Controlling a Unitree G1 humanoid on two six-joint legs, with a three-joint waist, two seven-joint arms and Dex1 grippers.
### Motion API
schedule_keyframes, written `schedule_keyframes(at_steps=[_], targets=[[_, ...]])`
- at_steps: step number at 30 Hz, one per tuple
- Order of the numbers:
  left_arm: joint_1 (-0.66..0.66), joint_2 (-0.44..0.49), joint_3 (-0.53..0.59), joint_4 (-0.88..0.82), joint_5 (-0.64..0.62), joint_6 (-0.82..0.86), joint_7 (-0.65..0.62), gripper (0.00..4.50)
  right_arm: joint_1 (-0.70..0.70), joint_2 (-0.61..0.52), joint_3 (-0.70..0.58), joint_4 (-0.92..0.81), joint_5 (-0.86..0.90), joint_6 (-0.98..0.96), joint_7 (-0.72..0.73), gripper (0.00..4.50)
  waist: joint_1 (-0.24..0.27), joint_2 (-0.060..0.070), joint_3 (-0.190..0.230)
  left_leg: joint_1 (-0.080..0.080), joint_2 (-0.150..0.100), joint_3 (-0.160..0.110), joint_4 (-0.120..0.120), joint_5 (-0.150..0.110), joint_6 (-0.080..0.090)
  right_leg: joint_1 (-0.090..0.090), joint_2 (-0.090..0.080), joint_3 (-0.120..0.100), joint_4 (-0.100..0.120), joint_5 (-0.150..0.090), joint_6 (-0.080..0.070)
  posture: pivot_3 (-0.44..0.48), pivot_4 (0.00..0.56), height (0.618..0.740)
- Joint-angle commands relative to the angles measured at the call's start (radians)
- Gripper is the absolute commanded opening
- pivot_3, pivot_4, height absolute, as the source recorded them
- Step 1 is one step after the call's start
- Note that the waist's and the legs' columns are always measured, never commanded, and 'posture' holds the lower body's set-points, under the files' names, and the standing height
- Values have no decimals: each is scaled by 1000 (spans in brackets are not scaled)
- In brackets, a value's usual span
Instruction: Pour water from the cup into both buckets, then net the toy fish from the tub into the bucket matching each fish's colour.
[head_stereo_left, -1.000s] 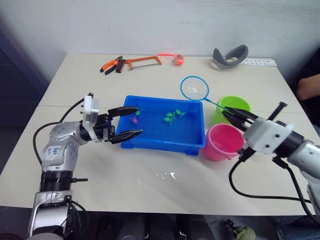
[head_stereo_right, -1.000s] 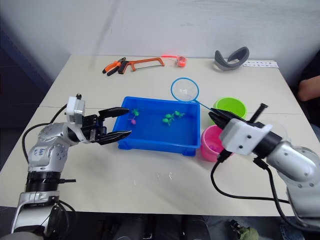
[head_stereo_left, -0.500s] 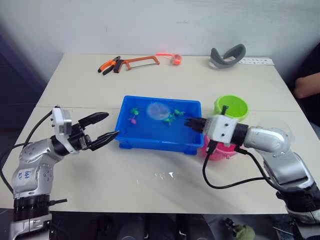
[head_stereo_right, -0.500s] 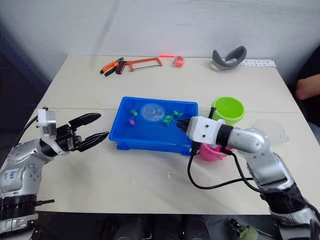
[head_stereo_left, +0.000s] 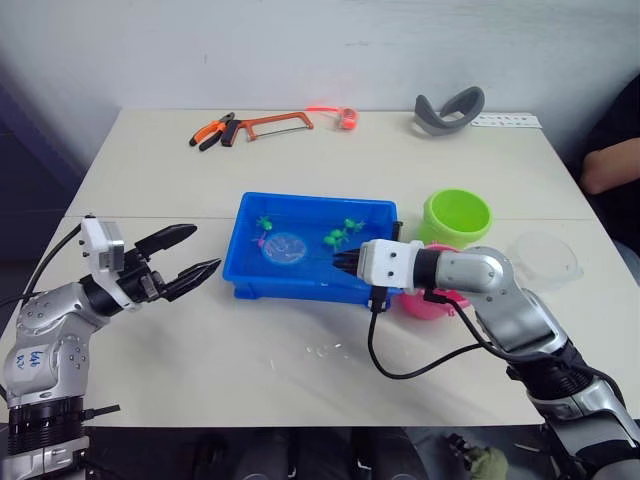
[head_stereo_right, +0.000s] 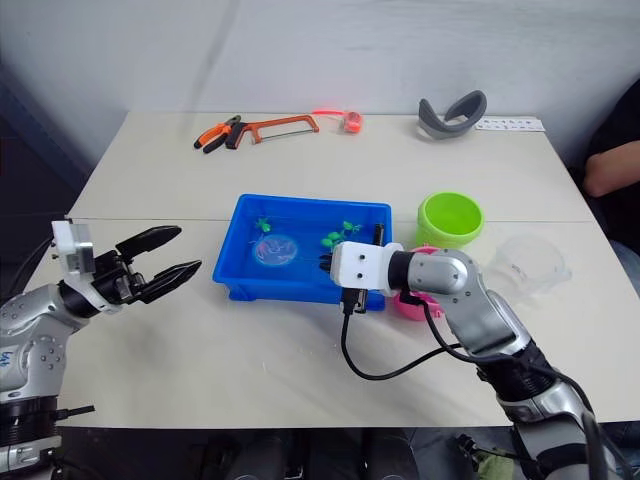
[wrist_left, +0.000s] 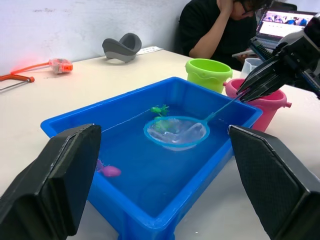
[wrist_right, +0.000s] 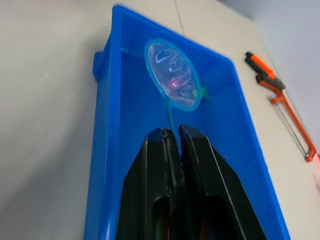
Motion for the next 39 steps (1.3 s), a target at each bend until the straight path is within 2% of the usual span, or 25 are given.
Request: schedule_keyframes(at_steps=[1, 7, 11, 16, 24, 30, 39], targets=[[15, 68, 53, 28, -20, -6, -40, 4413, -74, 9, 62, 36, -94, -47, 19, 0, -3, 0, 0, 0, 0, 0, 0, 0, 0, 0, 0, 0, 0, 0, 0, 0, 150, 740], [-8, 159, 53, 83, -32, 25, -107, 4413, -144, 70, 130, 134, -164, -12, 43, 0, -7, 0, 0, 0, 0, 0, -1, 0, -1, -1, 0, 0, 0, 0, -1, 0, 150, 740], [-16, 184, 53, 110, -23, 8, -132, 4413, -182, 116, 158, 195, -204, -2, 45, 0, -7, 0, 0, 0, 0, 0, -1, 0, -1, -1, 0, 0, 0, 0, -1, 0, 150, 740], [-17, 183, 48, 101, -24, 8, -126, 4413, -206, 180, 171, 262, -222, 17, 44, 0, -17, 0, 0, 0, 0, 0, -1, 0, -1, -1, 0, 0, 0, 0, -1, 0, 150, 740], [5, 163, 50, 81, -24, -4, -116, 4413, -263, 276, 157, 382, -259, -50, -58, 0, -28, 0, 0, 0, 1, 0, -2, -1, -1, -2, 0, 0, 1, 0, -1, 0, 150, 740], [7, 147, 45, 65, -25, -7, -106, 4413, -266, 307, 152, 444, -285, -118, -123, 0, -26, 0, 0, -1, 0, 0, -2, -1, -2, -2, 0, 0, 1, 0, -1, 0, 150, 740], [15, 148, 50, 61, -25, -5, -105, 4413, -262, 304, 146, 449, -305, -224, -184, 0, -30, 0, 0, -1, 1, 0, -2, -1, -2, -2, 1, 0, 1, 0, -1, 0, 150, 740]])
